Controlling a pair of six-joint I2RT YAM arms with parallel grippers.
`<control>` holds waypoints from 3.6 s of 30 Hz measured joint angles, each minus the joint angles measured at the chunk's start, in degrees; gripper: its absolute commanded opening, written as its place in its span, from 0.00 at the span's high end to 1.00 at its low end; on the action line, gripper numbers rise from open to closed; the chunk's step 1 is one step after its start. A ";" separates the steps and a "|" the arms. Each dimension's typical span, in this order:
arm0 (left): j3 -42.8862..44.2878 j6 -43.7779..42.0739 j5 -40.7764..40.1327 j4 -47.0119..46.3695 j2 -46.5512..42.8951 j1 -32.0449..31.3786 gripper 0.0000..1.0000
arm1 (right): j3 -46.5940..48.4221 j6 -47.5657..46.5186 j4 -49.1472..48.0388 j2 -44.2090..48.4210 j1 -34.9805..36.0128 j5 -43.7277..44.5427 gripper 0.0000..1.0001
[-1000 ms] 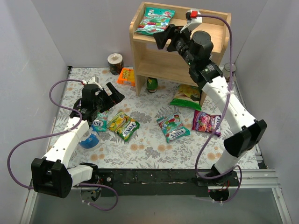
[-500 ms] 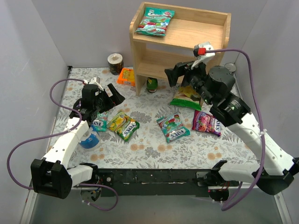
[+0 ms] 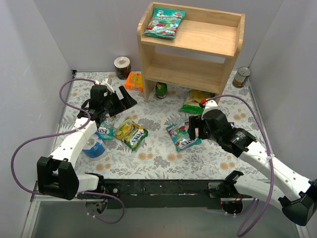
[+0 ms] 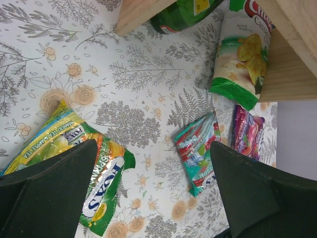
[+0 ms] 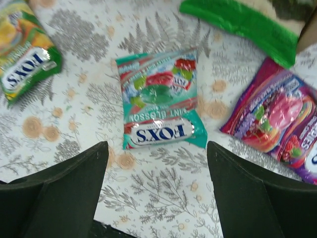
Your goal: Place and organize the candy bags onto the shelf
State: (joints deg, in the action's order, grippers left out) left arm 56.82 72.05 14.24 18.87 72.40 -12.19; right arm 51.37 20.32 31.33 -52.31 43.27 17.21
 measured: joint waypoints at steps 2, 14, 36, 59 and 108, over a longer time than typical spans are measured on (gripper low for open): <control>-0.02 0.22 0.68 -0.39 0.17 0.00 0.02 | -1.95 1.14 1.18 0.00 -0.02 0.37 0.14; -2.01 1.66 2.60 -2.64 0.26 0.00 0.02 | -6.29 1.81 -2.67 -9.77 -11.56 -8.57 0.24; -3.85 2.32 3.43 -3.89 1.66 0.00 0.02 | -11.74 -0.96 -15.23 -24.28 -20.44 -26.99 0.31; -3.85 2.34 3.74 -3.93 2.67 0.00 0.02 | -9.40 -5.64 -20.65 -28.81 -23.02 -25.92 0.34; -4.24 2.95 4.35 -5.11 3.28 0.00 0.02 | 4.52 -5.66 -13.29 -14.25 -24.00 -38.82 0.99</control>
State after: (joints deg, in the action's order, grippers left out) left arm 52.58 75.00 18.59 13.76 75.68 -12.19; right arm 55.90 14.66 18.04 -66.57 19.27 -21.61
